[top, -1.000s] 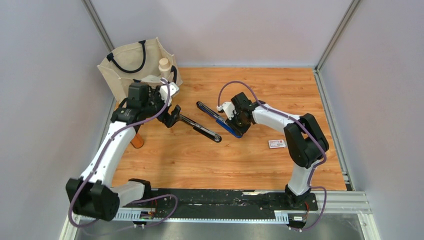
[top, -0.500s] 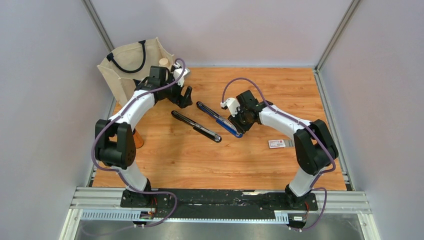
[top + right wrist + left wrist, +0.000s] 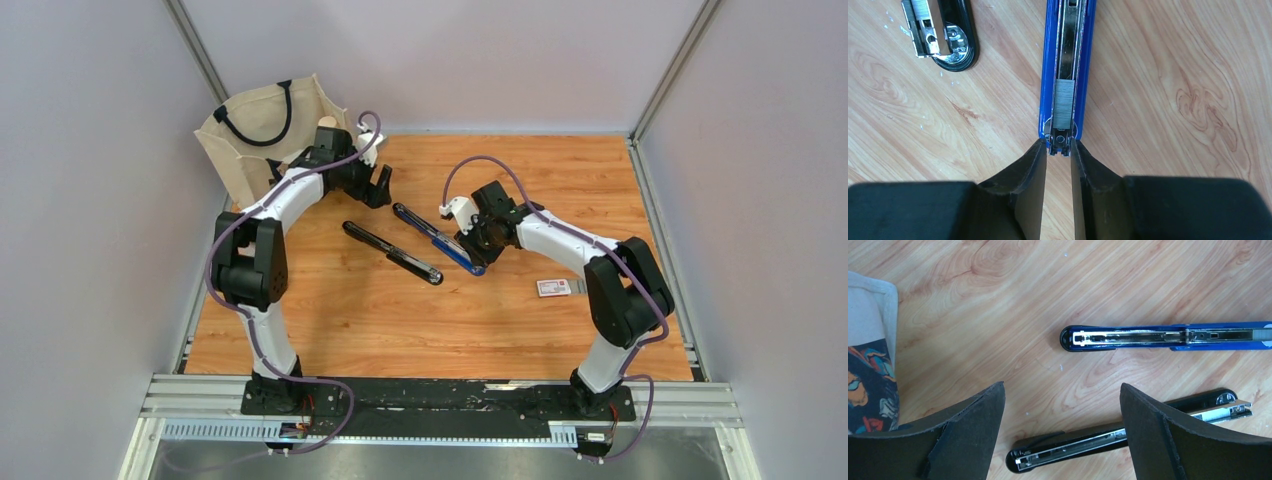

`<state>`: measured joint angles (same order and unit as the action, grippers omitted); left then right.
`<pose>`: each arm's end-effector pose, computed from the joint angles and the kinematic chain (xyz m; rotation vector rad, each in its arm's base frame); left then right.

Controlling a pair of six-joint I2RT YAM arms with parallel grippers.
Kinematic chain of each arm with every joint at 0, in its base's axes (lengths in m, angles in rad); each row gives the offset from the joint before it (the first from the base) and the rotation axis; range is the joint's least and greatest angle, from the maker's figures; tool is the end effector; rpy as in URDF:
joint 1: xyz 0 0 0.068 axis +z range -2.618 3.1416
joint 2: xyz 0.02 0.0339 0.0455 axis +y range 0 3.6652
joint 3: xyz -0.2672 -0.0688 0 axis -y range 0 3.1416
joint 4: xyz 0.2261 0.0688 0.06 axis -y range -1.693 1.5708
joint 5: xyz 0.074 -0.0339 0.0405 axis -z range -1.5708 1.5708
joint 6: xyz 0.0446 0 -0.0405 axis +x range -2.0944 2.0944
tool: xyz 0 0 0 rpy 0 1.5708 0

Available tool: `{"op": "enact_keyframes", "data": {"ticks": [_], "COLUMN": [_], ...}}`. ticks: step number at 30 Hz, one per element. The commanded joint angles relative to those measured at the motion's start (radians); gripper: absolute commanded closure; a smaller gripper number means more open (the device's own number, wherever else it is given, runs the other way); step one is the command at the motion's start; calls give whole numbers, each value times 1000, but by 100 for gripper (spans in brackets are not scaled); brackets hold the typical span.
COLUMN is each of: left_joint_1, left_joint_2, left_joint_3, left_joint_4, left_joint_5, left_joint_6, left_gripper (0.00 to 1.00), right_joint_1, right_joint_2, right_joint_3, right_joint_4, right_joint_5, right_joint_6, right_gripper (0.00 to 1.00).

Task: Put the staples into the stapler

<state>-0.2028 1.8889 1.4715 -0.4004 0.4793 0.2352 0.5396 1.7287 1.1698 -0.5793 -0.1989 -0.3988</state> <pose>0.3997 -0.1032 0.2476 0.7253 2.2236 -0.5539 0.2828 0.1796 0.2015 -1.2773 2.3883 0.3114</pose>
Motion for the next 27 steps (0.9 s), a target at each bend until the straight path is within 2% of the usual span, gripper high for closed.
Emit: {"op": "enact_keyframes", "data": {"ticks": [1, 15, 27], "left_joint_1": [-6, -38, -41], "left_joint_2": [39, 153, 266], "left_joint_3": [64, 187, 303], "left_joint_4": [29, -104, -196], "left_joint_5": [-7, 7, 21], "left_joint_6": [-43, -85, -171], "left_gripper": [8, 8, 10], "right_joint_1": [-3, -3, -3], "right_joint_2": [-4, 49, 75], "right_joint_3": [-2, 8, 11], "right_joint_4": [30, 19, 22], "right_joint_5": [-34, 12, 32], "right_joint_6": [-11, -11, -17], "right_gripper": [73, 75, 83]}}
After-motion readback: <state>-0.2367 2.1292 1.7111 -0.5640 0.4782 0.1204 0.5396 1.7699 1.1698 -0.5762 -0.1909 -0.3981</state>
